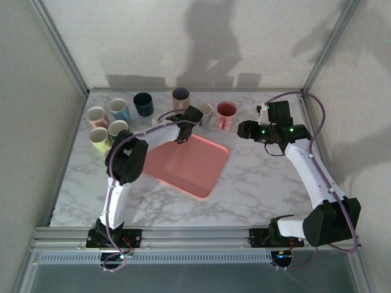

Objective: Turn the mug right side up

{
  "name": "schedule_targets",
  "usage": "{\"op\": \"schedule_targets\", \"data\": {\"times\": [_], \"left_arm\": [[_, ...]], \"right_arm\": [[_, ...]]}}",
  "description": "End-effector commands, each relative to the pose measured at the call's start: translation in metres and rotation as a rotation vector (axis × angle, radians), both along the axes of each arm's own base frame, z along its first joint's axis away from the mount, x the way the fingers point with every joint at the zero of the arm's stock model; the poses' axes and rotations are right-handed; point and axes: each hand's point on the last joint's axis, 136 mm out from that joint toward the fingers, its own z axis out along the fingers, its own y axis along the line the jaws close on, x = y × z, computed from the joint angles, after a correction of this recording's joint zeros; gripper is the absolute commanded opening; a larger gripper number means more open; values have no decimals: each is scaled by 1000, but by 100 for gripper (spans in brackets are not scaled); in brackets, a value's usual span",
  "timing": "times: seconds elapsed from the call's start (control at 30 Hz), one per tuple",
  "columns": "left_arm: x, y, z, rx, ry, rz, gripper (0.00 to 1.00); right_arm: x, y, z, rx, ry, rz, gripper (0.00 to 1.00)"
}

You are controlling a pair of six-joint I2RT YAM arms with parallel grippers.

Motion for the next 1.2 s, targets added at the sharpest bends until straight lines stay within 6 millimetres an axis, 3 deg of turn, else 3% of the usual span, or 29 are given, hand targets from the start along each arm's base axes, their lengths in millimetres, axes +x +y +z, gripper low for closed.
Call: {"op": "schedule_targets", "data": {"times": [0.0,0.17,0.4,0.63,0.93,1.17], "left_arm": [[-9,21,-1,54,0,54,50],[-19,28,1,73,5,40,46],[-34,39,21,99,-13,-11,39],[-51,44,39,106,-23,-106,23],[-68,44,32,91,23,-172,29],[-60,33,35,63,-6,-214,36]], "right_arm": [[0,3,9,3,-7,9,69],[-1,2,11,8,-8,-1,69],[-1,2,11,10,-3,-9,69],[-2,0,12,8,-3,-16,69],[-6,-1,14,19,-4,-30,69],[-9,-3,13,7,-7,-26,69]]}}
